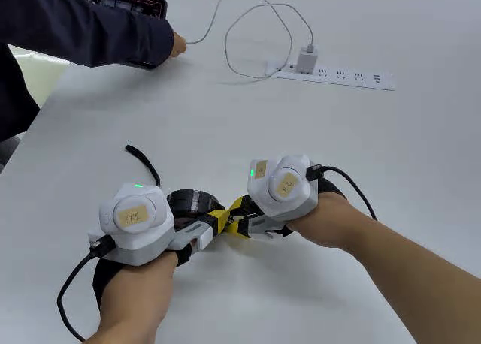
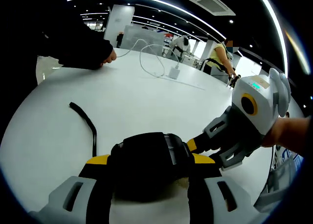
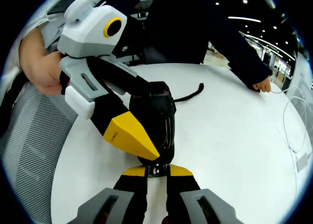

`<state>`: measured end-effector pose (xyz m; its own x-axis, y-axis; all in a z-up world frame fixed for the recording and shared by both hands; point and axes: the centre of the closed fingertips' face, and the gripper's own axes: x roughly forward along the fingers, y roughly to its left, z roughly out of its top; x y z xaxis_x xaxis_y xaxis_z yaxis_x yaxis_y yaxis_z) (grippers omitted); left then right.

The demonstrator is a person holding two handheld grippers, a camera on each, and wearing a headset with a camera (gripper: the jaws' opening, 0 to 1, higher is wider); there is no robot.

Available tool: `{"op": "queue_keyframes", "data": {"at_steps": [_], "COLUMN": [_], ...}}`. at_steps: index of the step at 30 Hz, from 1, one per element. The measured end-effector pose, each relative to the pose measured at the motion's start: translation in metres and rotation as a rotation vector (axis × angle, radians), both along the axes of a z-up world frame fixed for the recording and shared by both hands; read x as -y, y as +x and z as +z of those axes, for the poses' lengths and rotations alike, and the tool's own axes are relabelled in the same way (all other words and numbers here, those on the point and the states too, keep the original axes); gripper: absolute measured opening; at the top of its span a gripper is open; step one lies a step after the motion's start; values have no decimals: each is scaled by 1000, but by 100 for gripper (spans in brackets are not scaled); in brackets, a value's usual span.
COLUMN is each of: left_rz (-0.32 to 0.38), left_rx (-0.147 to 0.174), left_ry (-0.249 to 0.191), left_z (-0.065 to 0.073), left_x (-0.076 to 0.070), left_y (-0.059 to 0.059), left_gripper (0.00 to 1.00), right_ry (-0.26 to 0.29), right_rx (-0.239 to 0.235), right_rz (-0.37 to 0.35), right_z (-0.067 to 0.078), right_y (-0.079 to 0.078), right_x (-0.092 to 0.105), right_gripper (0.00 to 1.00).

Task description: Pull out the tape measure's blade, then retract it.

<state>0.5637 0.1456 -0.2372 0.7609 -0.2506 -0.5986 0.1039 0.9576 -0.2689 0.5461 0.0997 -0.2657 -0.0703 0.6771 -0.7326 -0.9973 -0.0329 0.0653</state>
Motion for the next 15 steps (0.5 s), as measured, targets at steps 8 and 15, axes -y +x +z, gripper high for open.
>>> {"op": "queue_keyframes", "data": {"at_steps": [8, 15], "left_rz": [-2, -4], "left_rx": [-10, -22], "left_ry": [2, 11], "left_z": [0, -1], "left_x": [1, 1], "left_y": [1, 2], "left_gripper": [60, 61], "right_ry": [-3, -4], "right_rx": [8, 5], "right_rz": [1, -3], "right_z": [0, 0], "right_y": [0, 0], "right_x": [0, 0], "right_gripper": [11, 11]}}
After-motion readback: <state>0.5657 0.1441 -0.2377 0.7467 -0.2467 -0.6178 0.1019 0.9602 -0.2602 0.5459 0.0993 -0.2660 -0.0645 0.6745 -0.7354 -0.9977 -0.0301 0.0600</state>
